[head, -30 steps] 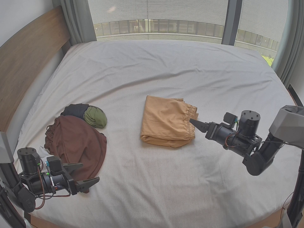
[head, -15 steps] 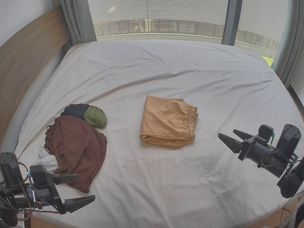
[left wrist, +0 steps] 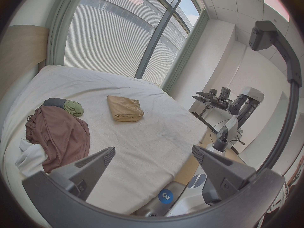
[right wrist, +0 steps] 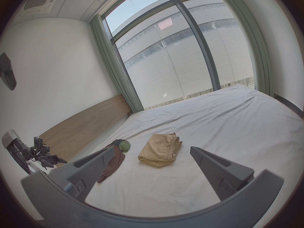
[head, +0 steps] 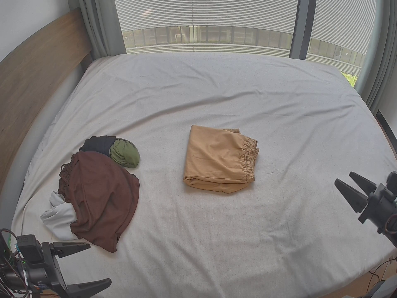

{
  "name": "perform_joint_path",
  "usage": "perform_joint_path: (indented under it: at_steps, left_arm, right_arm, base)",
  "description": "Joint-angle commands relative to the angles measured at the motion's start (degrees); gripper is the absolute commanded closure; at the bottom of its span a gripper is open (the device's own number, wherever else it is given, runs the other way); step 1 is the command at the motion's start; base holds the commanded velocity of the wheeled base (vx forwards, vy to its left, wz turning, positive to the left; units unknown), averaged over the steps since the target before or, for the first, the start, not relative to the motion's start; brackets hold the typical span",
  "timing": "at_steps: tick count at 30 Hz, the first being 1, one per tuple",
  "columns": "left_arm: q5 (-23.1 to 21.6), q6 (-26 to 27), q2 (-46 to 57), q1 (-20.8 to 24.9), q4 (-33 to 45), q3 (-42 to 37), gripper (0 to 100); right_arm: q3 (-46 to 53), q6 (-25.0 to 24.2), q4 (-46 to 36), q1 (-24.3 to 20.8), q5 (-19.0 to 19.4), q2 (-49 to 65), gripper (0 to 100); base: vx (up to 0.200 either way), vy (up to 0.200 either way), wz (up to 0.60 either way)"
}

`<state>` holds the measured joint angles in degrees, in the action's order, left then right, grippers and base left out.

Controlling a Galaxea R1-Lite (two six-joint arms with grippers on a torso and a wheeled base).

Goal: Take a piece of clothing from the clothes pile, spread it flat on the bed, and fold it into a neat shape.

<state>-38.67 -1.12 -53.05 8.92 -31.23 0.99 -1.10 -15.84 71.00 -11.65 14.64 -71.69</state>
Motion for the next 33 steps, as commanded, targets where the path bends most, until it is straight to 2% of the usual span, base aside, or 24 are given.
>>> perform_joint_path:
  at_steps: [1,4,6,13,21,26,33]
  left_arm:
    - [0.00,-2.13,12.62,0.13,7.15,-0.99,0]
    - [0.00,-2.48,14.29,0.13,8.20,-0.90,0]
    - [0.00,-2.57,17.02,0.13,10.14,-0.90,0]
    - [0.08,-3.27,22.99,0.04,13.83,-0.99,0]
    - [0.96,-6.09,32.75,-0.57,19.02,-0.90,0]
    - [1.93,-6.26,38.11,-0.57,23.41,-0.37,0]
    - [2.02,-7.93,41.28,-0.75,24.38,-0.20,0]
  right_arm:
    - [1.10,0.28,-13.52,2.43,0.12,22.12,0]
    - [1.10,0.19,-17.30,4.01,0.21,26.25,0]
    - [1.10,0.19,-22.66,6.38,0.48,32.05,0]
    - [1.01,0.02,-32.41,7.00,0.48,43.30,0]
    - [1.01,0.02,-44.10,10.25,0.48,56.84,0]
    - [0.31,0.10,-51.75,10.60,0.48,64.40,0]
    - [-2.86,0.10,-58.96,10.60,0.48,69.67,0]
  base:
    - [0.000,0.000,0.00]
    - [0.000,0.000,0.00]
    - [0.000,0.000,0.00]
    - [0.000,0.000,0.00]
    - [0.000,0.000,0.00]
    - [0.000,0.000,0.00]
    - [0.000,0.000,0.00]
